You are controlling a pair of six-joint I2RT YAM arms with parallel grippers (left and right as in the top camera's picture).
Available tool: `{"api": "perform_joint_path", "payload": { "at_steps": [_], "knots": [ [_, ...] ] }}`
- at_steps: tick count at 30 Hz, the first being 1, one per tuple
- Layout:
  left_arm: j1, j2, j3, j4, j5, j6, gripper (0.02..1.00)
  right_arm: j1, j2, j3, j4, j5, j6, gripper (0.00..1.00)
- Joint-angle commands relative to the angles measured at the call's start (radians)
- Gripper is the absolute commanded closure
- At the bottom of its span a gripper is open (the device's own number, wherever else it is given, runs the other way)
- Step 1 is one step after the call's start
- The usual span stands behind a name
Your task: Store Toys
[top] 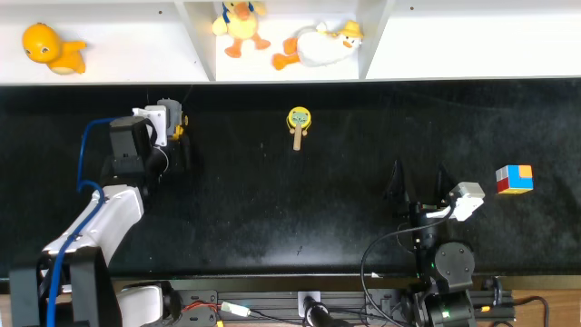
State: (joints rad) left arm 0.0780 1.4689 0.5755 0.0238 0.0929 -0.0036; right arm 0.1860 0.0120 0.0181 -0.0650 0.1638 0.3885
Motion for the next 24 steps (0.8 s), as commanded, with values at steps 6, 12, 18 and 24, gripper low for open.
{"api": "perform_joint_path", "payload": {
  "at_steps": [6,12,18,24],
  "knots": [
    [-0.006,0.002,-0.006,0.006,-0.017,0.005,0.518,0.009,-0.008,-0.014,0.005,0.006,0.000,0.005],
    [-0.006,-0.017,0.006,0.000,-0.015,-0.006,0.636,0.009,-0.008,-0.014,0.005,0.006,0.000,0.007],
    [-0.007,-0.143,0.056,-0.126,-0.005,-0.006,0.706,0.009,-0.008,-0.014,0.005,0.006,0.000,0.003],
    [-0.007,-0.334,0.088,-0.288,-0.005,-0.006,0.739,0.009,-0.008,-0.014,0.005,0.006,0.000,0.007]
  ]
}}
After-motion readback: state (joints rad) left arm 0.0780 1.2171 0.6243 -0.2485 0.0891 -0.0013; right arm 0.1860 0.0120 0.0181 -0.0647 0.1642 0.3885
